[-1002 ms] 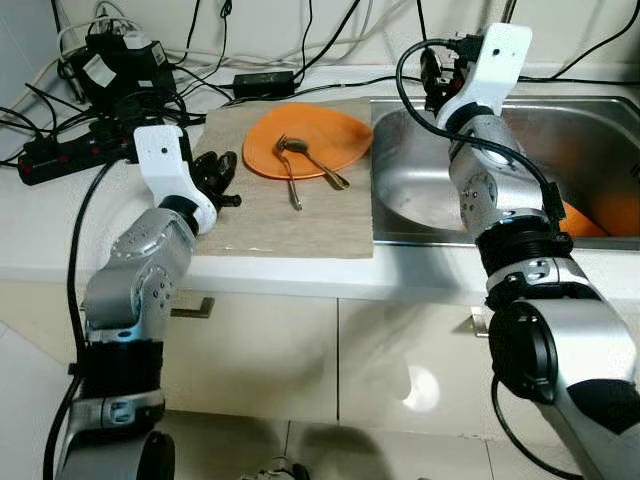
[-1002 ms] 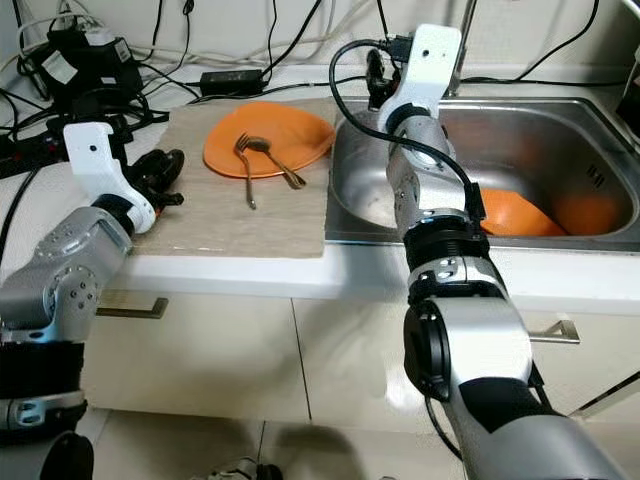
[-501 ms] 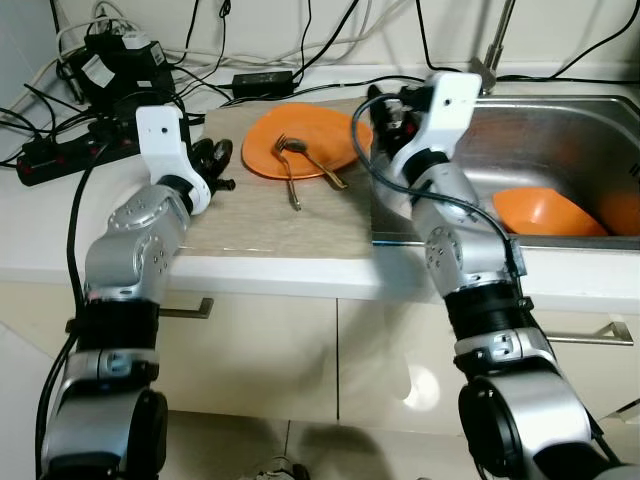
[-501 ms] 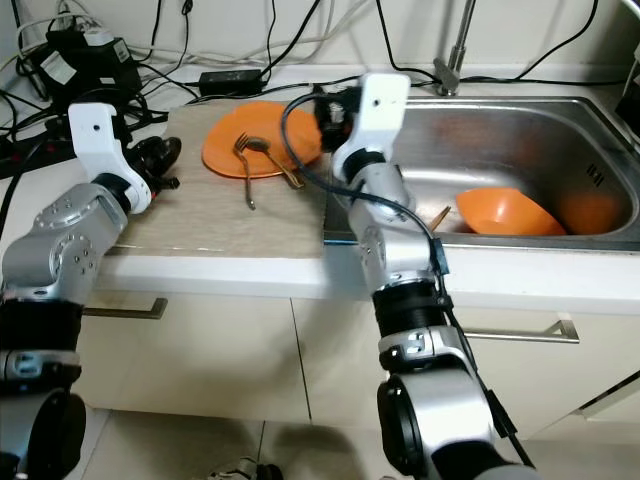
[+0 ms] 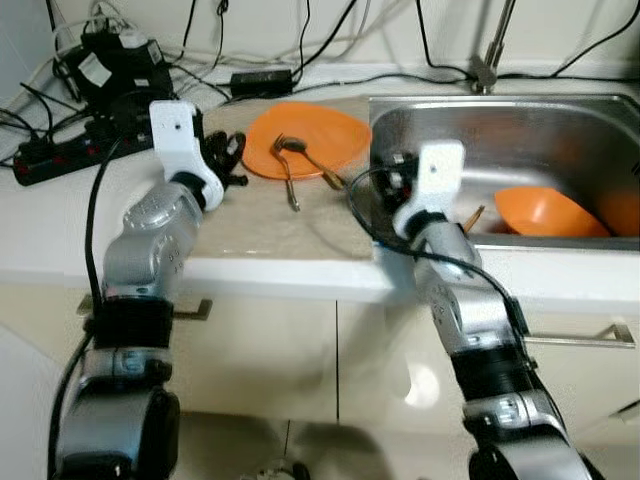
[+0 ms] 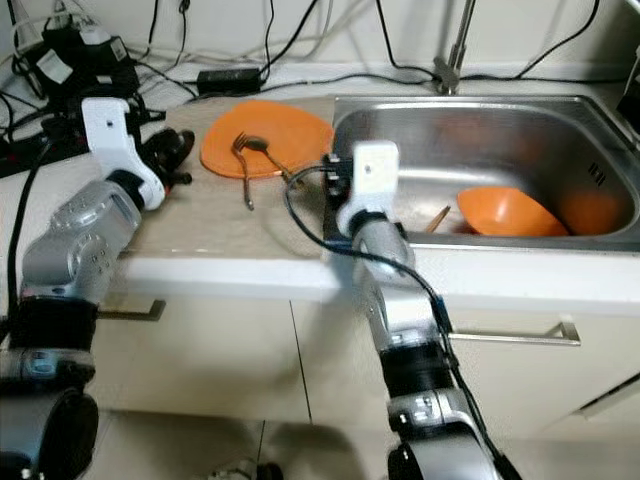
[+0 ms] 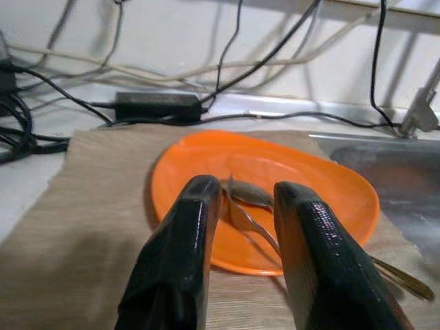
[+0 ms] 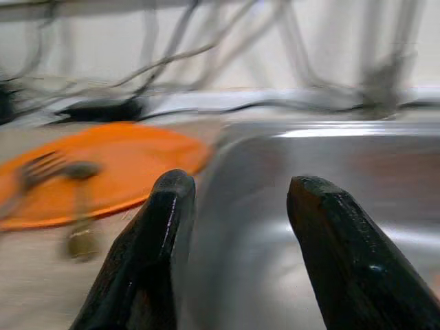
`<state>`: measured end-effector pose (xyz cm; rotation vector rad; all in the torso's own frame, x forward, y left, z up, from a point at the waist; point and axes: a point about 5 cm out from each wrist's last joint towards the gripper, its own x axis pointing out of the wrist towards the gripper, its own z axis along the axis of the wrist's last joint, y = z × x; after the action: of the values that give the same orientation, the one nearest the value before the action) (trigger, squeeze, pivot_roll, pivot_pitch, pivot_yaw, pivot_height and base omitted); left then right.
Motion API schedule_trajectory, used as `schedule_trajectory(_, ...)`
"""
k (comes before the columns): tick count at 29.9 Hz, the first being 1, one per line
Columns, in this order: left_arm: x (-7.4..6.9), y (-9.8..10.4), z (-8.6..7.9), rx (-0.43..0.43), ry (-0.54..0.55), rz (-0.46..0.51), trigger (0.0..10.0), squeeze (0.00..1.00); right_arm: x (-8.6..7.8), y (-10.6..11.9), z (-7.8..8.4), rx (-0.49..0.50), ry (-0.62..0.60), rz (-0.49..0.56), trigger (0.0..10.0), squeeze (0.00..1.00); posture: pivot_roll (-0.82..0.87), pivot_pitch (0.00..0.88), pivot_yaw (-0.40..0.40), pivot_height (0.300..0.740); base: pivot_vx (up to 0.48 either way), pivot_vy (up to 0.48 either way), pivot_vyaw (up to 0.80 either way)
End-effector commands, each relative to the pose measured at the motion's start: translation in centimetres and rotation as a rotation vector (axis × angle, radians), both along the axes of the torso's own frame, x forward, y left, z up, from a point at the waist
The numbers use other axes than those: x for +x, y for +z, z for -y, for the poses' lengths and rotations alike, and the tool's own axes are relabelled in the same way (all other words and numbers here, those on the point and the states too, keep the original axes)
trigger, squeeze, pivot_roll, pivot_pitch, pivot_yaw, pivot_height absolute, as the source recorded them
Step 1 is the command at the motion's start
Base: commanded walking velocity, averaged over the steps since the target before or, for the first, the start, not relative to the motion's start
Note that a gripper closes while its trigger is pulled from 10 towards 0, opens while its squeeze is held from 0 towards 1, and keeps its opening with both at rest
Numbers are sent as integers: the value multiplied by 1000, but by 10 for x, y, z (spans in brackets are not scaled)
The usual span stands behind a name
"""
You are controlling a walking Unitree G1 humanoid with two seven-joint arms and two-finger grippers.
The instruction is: Kitchen organization
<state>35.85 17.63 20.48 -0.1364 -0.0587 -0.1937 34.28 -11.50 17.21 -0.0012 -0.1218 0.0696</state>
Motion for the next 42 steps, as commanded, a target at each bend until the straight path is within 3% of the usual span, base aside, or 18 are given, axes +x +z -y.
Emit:
schedule_trajectory(1,-11,3,-1,28,51,56,10000,0,-7,0,13,-29,-94,22,10000,0,-42,0,112,740,0,0,0)
schedule_trajectory(12,-21,-3,-5,11,125,39,10000,0,-25,9,21,-143,-202,129,10000,0,-54,0,110,740,0,0,0)
schedule_trajectory(16,-28,-26,-10,24,150,-16,10000,0,-26,-5,20,-133,-199,77,10000,0,-59,0,112,740,0,0,0)
schedule_trajectory(18,-38,-52,-11,69,142,-87,10000,0,-27,-13,17,-109,-156,51,10000,0,-64,0,112,740,0,0,0)
schedule_trajectory(20,-40,-55,-13,96,142,-90,10000,0,-28,-15,17,-119,-153,51,10000,0,-65,0,113,740,0,0,0)
schedule_trajectory(25,-39,-52,-19,123,154,-79,10000,0,-31,-17,20,-148,-157,59,10000,0,-63,0,114,740,0,0,0)
schedule_trajectory(35,-36,-43,-14,121,134,-54,10000,0,-32,-18,18,-185,-161,77,10000,0,-63,0,117,740,0,0,0)
schedule_trajectory(37,-38,-40,-15,93,151,-30,10000,0,-33,-18,20,-196,-174,95,10000,0,-64,0,116,740,0,0,0)
schedule_trajectory(39,-51,-30,-18,80,179,76,10000,0,-39,-22,26,-213,-198,110,10000,0,-65,0,111,740,0,0,0)
schedule_trajectory(42,-59,-32,-18,99,181,95,10000,0,-43,-27,30,-218,-209,106,10000,0,-64,0,110,740,0,0,0)
